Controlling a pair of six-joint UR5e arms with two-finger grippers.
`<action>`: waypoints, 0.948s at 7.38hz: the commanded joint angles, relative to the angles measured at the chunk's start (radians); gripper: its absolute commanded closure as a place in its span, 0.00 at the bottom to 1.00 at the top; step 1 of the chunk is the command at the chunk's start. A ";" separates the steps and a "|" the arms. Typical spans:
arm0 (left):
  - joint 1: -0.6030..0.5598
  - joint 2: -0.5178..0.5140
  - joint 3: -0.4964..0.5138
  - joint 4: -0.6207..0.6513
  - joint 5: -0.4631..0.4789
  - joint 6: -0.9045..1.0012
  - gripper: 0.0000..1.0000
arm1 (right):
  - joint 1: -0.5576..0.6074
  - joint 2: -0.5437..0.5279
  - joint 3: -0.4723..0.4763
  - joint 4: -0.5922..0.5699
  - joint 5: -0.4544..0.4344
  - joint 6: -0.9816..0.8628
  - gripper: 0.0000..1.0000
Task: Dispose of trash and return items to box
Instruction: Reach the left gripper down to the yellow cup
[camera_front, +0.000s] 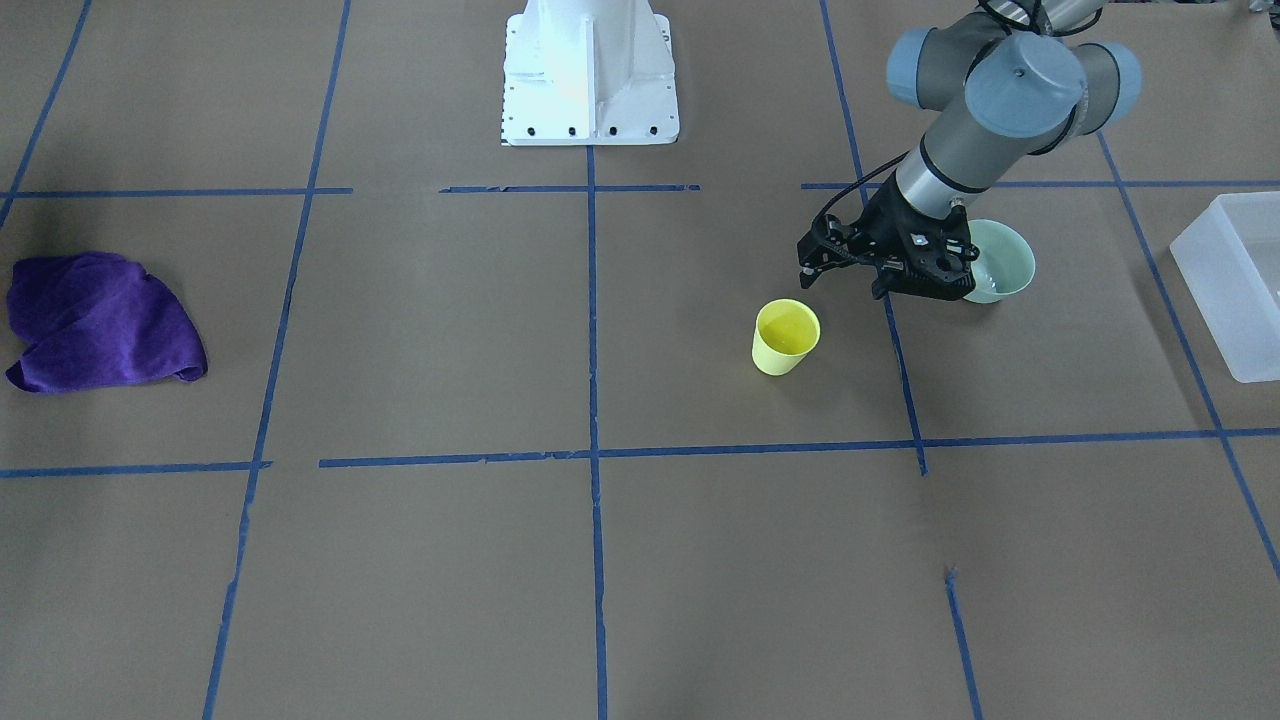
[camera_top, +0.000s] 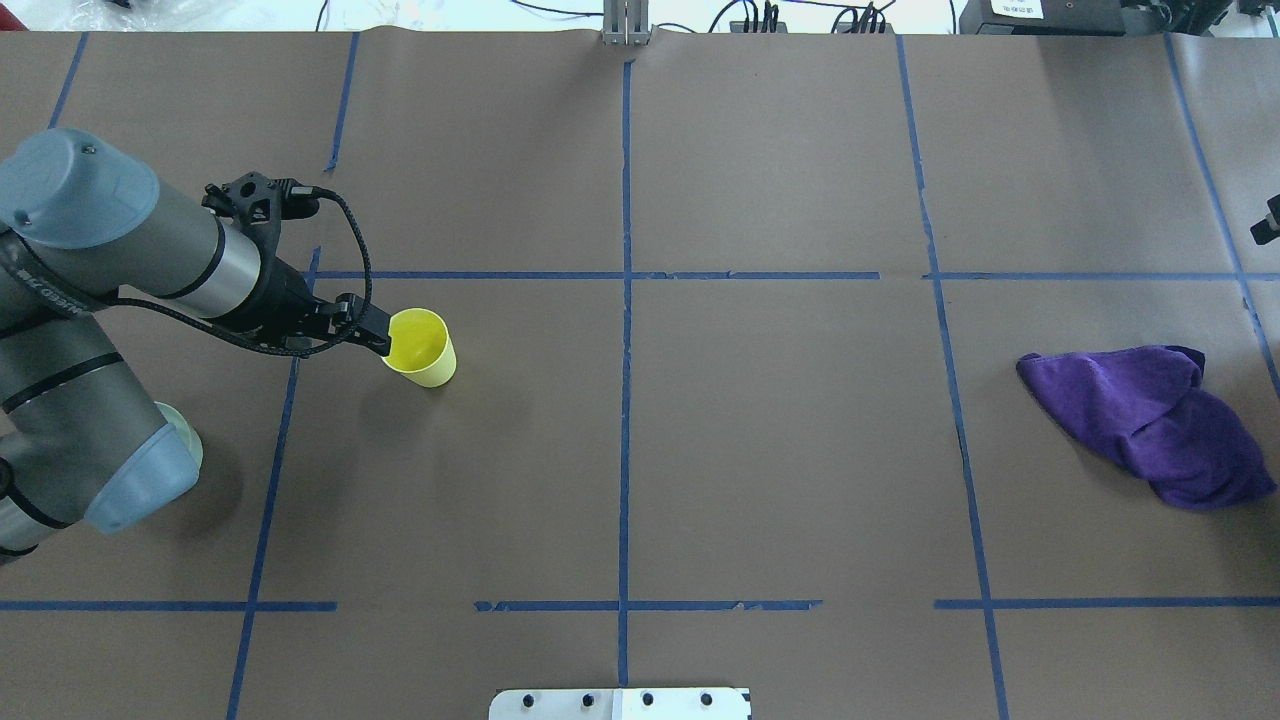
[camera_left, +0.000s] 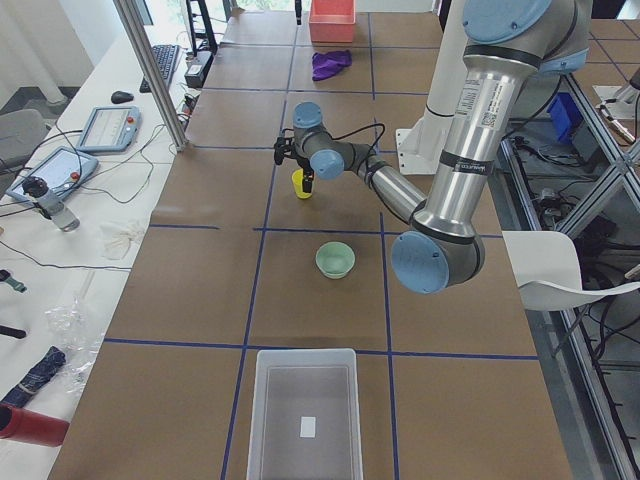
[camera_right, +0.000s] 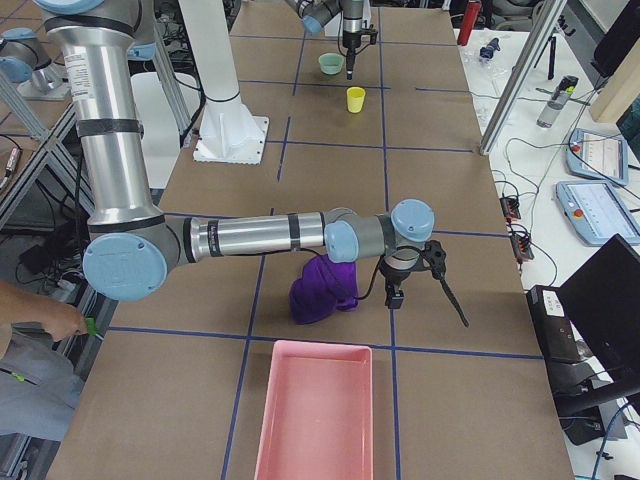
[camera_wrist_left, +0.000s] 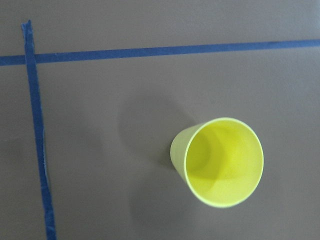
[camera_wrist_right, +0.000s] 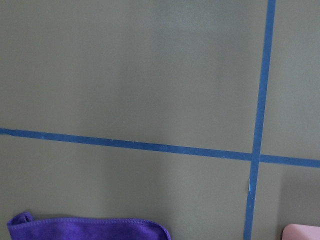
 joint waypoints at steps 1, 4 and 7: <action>0.004 -0.045 0.068 -0.002 0.040 -0.016 0.00 | 0.000 -0.001 -0.002 0.000 0.000 0.000 0.00; 0.011 -0.079 0.123 -0.006 0.043 -0.016 0.00 | -0.001 -0.001 -0.003 0.000 0.002 0.000 0.00; 0.083 -0.079 0.148 -0.007 0.045 -0.016 0.08 | -0.001 -0.001 -0.003 0.000 0.002 0.001 0.00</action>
